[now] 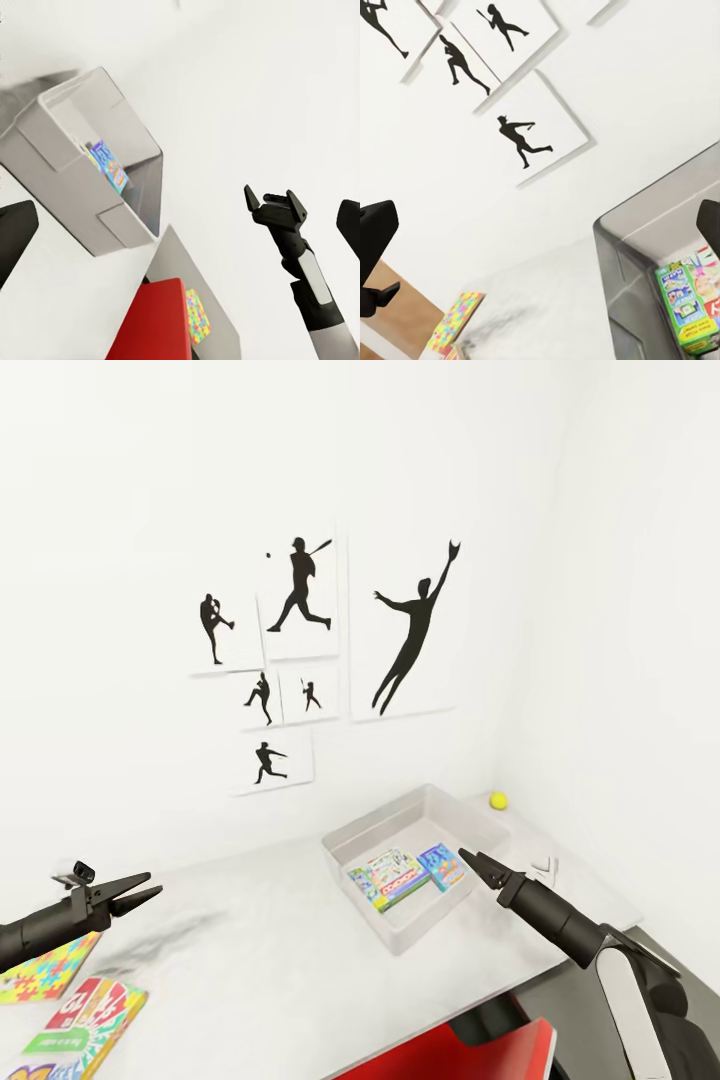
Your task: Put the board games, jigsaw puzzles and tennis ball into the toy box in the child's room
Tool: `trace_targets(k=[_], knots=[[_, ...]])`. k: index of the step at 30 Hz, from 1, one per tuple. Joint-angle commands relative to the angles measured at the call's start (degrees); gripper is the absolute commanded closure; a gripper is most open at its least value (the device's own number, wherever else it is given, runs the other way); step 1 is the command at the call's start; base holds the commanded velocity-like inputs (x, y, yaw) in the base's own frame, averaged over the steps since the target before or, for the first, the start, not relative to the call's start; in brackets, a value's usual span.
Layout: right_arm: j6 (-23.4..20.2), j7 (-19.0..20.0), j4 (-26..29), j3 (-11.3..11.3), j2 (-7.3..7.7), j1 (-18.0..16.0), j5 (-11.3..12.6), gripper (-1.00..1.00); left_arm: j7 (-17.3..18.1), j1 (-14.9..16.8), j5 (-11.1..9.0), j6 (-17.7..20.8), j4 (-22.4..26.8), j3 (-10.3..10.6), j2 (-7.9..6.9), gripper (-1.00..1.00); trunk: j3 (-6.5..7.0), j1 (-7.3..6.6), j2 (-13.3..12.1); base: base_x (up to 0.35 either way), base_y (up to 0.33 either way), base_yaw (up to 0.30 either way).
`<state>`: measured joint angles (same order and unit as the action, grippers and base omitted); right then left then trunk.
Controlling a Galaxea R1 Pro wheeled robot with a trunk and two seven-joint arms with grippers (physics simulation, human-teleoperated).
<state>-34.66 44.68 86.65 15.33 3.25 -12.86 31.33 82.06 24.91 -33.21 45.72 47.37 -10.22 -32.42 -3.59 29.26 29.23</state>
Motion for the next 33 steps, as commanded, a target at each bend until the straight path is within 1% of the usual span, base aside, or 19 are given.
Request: trace_targets(k=[1,11,33], knots=[[-0.4,0.0,0.0,0.1,0.0,-0.1,0.3,-1.0,0.1,0.0,-0.1,0.6,0.0,0.0,-0.02,-1.0,-0.12,0.03,0.1,0.094,0.001,0.0],[-0.4,0.1,0.0,0.1,0.0,-0.1,0.3,-1.0,0.2,0.0,-0.1,0.6,0.0,0.0,-0.02,-1.0,-0.12,0.03,0.1,0.133,-0.073,0.0],[-0.4,-0.2,-0.1,0.1,0.01,-0.1,0.2,-1.0,0.1,0.0,-0.1,0.6,0.0,0.0,0.09,-1.0,-0.12,0.03,0.1,0.006,-0.005,0.0]])
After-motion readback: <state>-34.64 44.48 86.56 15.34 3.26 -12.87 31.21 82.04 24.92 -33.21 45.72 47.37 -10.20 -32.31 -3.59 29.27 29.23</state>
